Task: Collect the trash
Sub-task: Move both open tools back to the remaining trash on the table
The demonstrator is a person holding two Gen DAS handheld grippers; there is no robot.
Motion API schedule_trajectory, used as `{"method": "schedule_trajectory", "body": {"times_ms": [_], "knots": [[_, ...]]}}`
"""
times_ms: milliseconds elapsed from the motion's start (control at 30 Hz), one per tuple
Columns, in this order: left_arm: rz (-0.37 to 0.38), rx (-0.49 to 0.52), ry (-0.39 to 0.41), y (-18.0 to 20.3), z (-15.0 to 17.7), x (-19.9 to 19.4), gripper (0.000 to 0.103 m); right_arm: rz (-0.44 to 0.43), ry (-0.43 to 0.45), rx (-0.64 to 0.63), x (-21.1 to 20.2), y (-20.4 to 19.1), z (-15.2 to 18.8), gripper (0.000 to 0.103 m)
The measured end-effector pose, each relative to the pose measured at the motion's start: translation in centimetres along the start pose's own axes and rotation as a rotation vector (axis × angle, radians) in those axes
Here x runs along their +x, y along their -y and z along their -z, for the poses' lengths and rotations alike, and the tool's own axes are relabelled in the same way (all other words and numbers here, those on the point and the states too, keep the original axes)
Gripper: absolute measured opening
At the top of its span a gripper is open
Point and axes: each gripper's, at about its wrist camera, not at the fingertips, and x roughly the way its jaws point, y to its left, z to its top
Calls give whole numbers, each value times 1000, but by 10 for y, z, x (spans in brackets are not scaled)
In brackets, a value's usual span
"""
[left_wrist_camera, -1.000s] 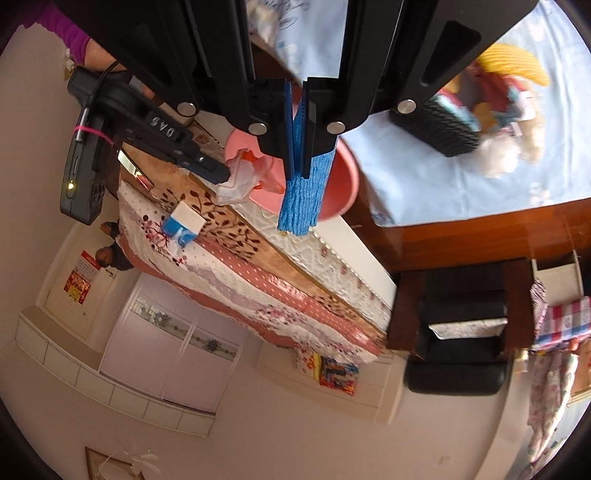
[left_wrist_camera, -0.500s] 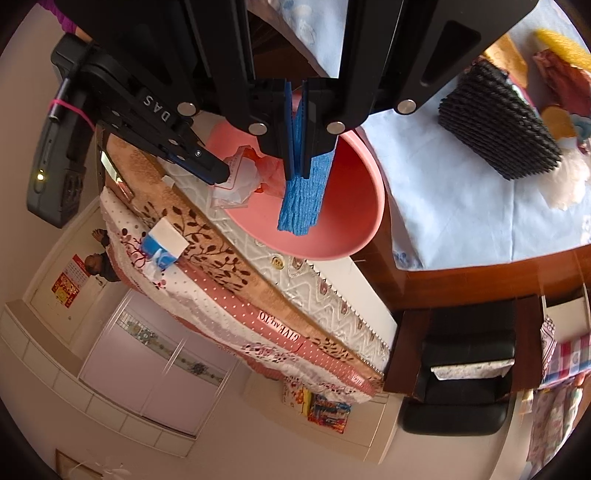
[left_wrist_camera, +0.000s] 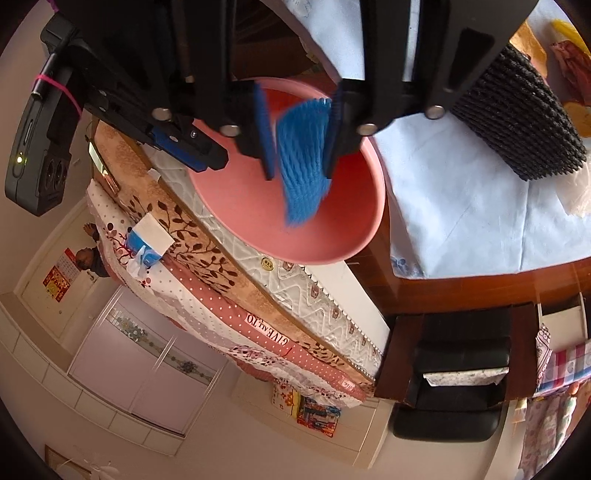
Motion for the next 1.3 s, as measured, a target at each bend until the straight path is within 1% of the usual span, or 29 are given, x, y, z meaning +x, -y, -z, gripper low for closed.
{"method": "schedule_trajectory", "body": {"times_ms": [167,267,467,600,767,1000,1200,1300], "knots": [[9,16,10,0,-1,-13,26,3,16,-3,-10,-6,1,28],[1,49,35,2,0,-29,26,1,30,-8,-18,-11,1,29],[-73,114,88,-1,8,-72,27,-41,65,-16,-36,-31,3,28],[-154,125,129,-18,14,-106,28,-102,66,-33,-42,-52,7,28],[-241,85,171,-54,24,-153,29,-166,46,-56,-43,-81,14,28],[-396,21,203,-113,47,-208,33,-226,2,-107,-34,-114,25,28],[-461,-49,170,-154,67,-227,34,-281,-36,-141,-27,-140,31,28],[-470,-87,151,-167,75,-230,34,-301,-56,-166,-21,-154,33,28]]}}
